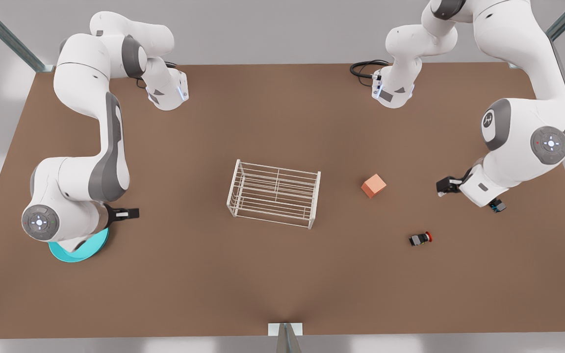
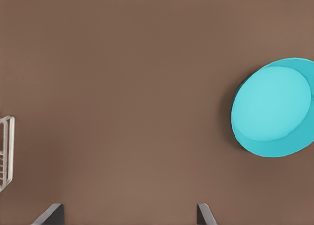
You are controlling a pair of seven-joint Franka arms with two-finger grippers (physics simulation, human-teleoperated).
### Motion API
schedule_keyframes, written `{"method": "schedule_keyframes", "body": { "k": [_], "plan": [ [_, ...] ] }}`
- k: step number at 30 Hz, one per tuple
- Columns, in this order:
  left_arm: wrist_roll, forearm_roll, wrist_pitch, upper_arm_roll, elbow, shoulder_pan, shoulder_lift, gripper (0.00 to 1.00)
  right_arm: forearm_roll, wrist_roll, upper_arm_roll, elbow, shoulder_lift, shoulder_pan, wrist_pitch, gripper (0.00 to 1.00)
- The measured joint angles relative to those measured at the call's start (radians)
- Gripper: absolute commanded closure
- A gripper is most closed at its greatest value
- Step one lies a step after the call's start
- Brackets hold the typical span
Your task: Place the plate on the shelf with right arm and place the red button switch in the plate with left arm
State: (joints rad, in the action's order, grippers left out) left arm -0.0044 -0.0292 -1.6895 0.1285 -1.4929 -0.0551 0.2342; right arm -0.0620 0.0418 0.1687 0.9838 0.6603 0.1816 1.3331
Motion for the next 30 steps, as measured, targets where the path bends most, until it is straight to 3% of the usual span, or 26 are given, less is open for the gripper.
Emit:
{"method": "schedule_keyframes", "body": {
  "k": [5, 11, 17, 26, 27, 28, 29, 30],
  "plan": [
    [0.032, -0.005, -0.051, 0.003, 0.000, 0.011, 0.006, 0.00, 0.000, 0.015, -0.001, 0.003, 0.022, -0.045, 0.028, 0.00],
    [0.284, 0.033, -0.110, 0.010, -0.001, 0.021, 0.058, 0.00, -0.099, 0.126, -0.005, 0.031, 0.204, -0.390, 0.192, 0.00],
    [0.527, 0.030, -0.190, 0.011, 0.000, 0.119, 0.210, 0.00, -0.128, 0.330, -0.007, 0.078, 0.269, -0.557, 0.358, 0.00],
    [0.807, -0.022, -0.367, 0.006, 0.007, 0.061, 0.346, 0.00, -0.199, 0.641, -0.009, 0.100, 0.370, -0.610, 0.551, 0.00],
    [0.833, -0.024, -0.381, 0.006, 0.011, 0.058, 0.356, 0.00, -0.204, 0.667, -0.009, 0.100, 0.382, -0.611, 0.563, 0.05],
    [0.856, -0.026, -0.393, 0.006, 0.013, 0.055, 0.365, 0.00, -0.208, 0.692, -0.009, 0.100, 0.388, -0.610, 0.572, 0.16],
    [0.880, -0.028, -0.403, 0.006, 0.015, 0.052, 0.377, 0.00, -0.211, 0.715, -0.009, 0.100, 0.391, -0.609, 0.580, 0.38],
    [0.902, -0.029, -0.415, 0.006, 0.016, 0.049, 0.389, 0.00, -0.214, 0.737, -0.009, 0.100, 0.392, -0.609, 0.587, 0.46]
  ]
}}
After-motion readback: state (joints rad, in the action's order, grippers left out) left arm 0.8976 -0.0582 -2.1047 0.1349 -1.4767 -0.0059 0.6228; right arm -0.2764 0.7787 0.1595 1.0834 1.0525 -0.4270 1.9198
